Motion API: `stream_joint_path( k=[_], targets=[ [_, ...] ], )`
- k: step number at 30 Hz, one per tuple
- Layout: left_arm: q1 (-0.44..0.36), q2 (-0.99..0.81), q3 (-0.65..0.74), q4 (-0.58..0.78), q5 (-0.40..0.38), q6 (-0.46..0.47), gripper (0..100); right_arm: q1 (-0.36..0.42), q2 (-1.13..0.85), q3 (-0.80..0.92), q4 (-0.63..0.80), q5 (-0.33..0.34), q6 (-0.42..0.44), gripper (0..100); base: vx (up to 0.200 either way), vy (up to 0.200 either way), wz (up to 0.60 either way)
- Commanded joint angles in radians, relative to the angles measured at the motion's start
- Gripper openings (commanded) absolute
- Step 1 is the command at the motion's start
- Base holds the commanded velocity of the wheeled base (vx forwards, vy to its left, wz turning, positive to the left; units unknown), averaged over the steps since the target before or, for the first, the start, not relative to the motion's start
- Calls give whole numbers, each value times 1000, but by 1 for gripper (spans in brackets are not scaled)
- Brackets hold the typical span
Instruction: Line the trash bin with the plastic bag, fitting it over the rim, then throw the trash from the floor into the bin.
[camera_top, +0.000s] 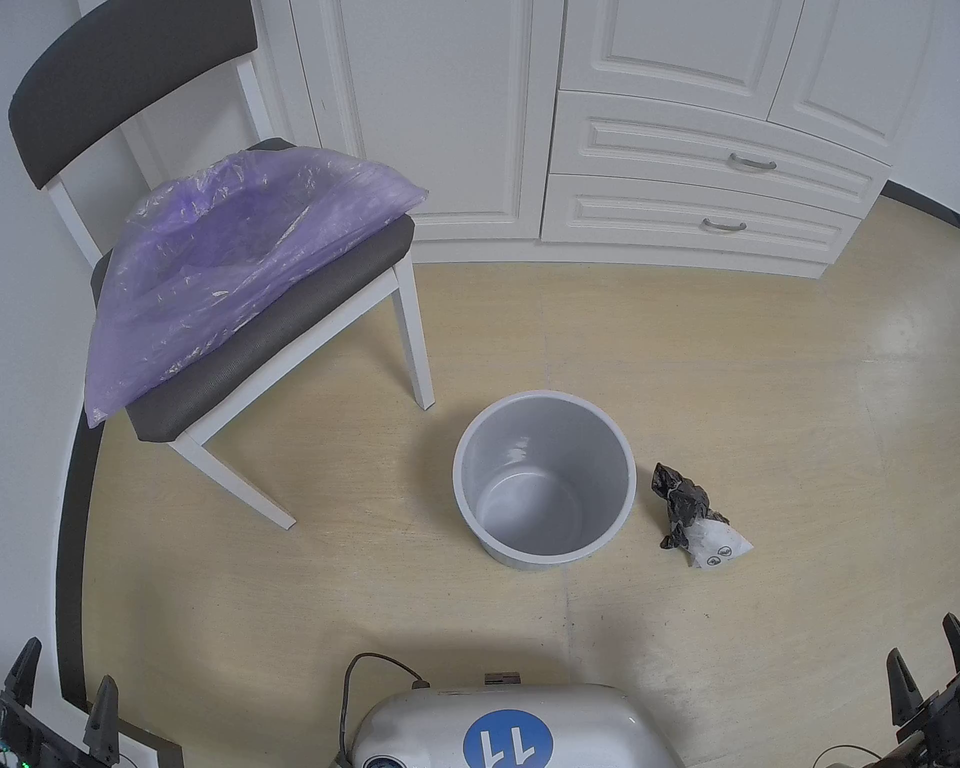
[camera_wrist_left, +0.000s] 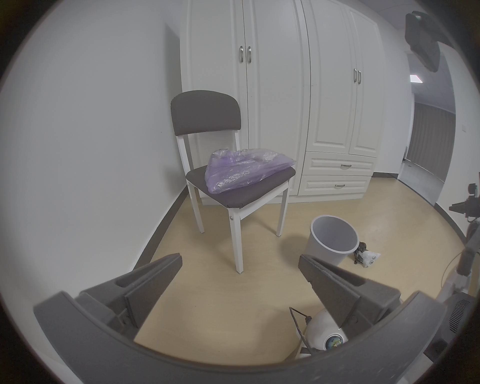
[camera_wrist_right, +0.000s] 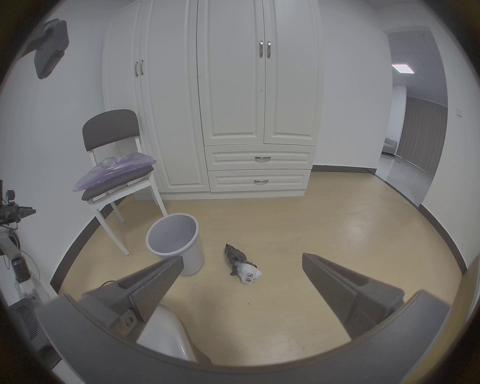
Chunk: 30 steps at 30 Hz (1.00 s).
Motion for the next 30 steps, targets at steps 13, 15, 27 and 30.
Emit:
stream_joint_path(
  k=[13,15,27,30],
  targets=[
    [0,-16,18,1,1,-2,100,0,-16,18,-3,-2,15,100,0,0,0],
    [0,-16,18,1,1,-2,100,0,-16,18,-3,-4,20,100,0,0,0],
    [0,-15,18,-1,1,-4,100,0,-16,18,-3,-5,20,100,0,0,0],
    [0,-16,18,-1,1,-2,100,0,-16,18,-3,-5,20,100,0,0,0]
  ],
)
